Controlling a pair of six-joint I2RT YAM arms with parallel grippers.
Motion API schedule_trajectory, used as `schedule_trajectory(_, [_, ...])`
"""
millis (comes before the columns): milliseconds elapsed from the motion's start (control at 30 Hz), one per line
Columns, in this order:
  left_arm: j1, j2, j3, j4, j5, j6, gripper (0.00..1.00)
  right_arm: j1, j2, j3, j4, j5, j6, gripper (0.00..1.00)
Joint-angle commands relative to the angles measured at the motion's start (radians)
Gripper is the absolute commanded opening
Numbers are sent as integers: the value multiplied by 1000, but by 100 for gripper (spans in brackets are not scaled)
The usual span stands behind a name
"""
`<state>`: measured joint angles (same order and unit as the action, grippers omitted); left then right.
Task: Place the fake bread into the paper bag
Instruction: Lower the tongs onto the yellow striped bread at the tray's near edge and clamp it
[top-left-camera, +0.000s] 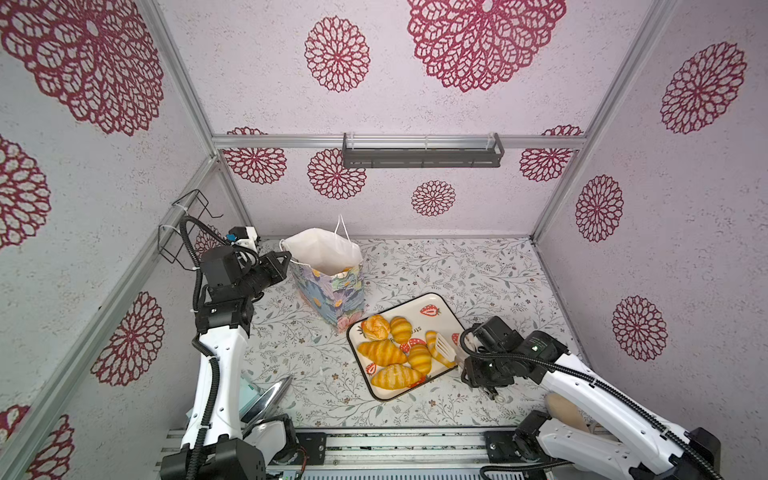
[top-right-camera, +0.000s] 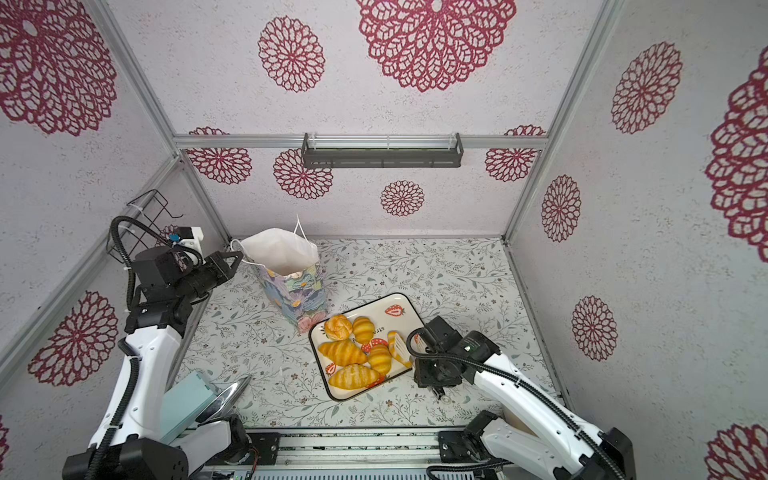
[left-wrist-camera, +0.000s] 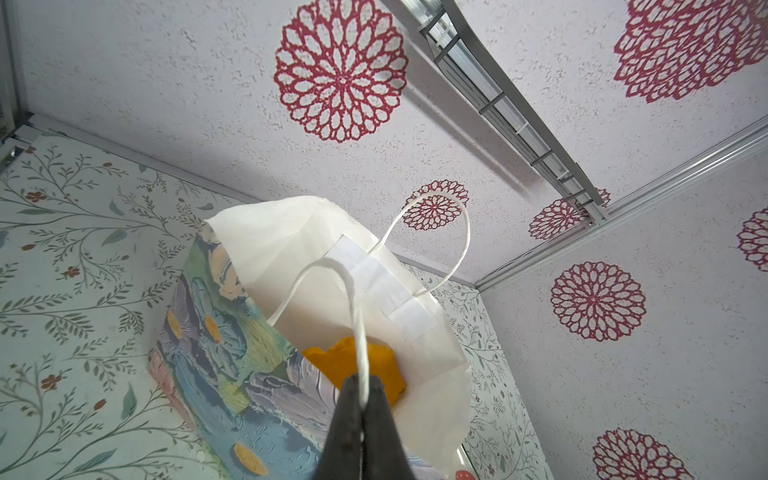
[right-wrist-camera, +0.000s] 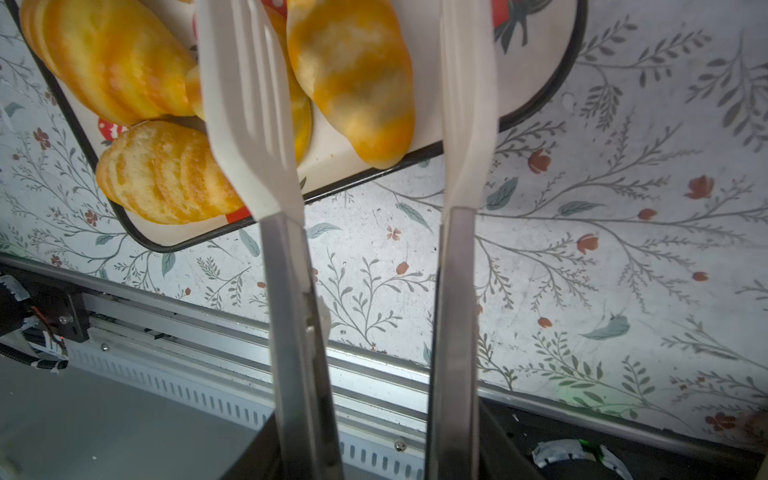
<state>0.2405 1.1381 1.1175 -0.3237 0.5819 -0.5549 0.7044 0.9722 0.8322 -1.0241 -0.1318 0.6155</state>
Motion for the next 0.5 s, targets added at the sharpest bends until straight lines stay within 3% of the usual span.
schedule_trajectory(0, [16, 3, 11, 50, 22, -25, 0, -5, -29, 6, 9, -15, 18, 50])
schedule_trajectory(467, [29, 18, 2, 74, 50, -53, 0, -6, -34, -55, 49, -28, 13, 50])
